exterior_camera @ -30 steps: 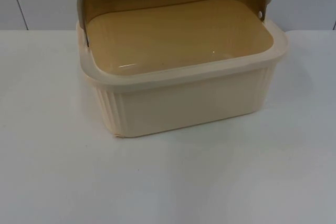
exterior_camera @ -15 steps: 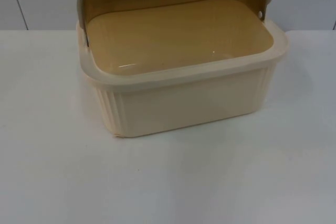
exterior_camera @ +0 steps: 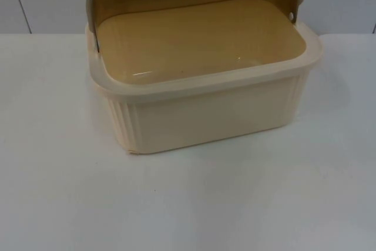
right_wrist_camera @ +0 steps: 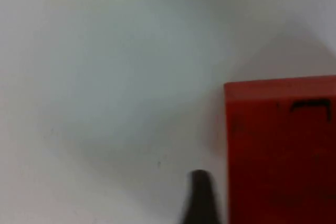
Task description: Open the box lid with the left hand, place the block into the box with the right hand, then close the box lid with the left hand.
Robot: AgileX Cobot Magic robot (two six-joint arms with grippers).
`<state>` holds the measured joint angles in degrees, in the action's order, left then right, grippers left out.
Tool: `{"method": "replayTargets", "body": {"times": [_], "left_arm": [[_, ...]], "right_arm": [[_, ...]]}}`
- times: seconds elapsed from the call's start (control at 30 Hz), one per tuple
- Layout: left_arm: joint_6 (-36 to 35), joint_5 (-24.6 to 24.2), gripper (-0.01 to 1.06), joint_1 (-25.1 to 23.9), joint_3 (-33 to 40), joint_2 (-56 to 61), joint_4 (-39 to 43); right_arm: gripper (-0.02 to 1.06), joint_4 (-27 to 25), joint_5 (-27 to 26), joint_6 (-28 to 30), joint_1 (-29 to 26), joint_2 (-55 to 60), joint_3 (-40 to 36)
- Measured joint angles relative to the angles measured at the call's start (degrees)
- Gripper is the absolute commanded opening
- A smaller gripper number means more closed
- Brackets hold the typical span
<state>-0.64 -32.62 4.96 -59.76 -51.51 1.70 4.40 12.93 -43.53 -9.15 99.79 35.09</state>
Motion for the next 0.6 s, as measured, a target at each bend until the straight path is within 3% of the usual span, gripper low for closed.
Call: {"method": "replayTargets", "body": {"times": [0.1,0.47,0.6], "left_arm": [[0.0,0.0,1.03,0.0,0.0,0.0,0.0],[0.0,0.0,1.03,0.0,0.0,0.0,0.0],[0.0,0.0,1.03,0.0,0.0,0.0,0.0]], "right_arm": [[0.28,0.0,-0.1,0.0,0.0,0.0,0.0],[0.25,3.6,1.0,0.8,-0.1,0.0,0.1],[0.18,4.2,7.2,8.6,-0.1,0.0,4.4]]}}
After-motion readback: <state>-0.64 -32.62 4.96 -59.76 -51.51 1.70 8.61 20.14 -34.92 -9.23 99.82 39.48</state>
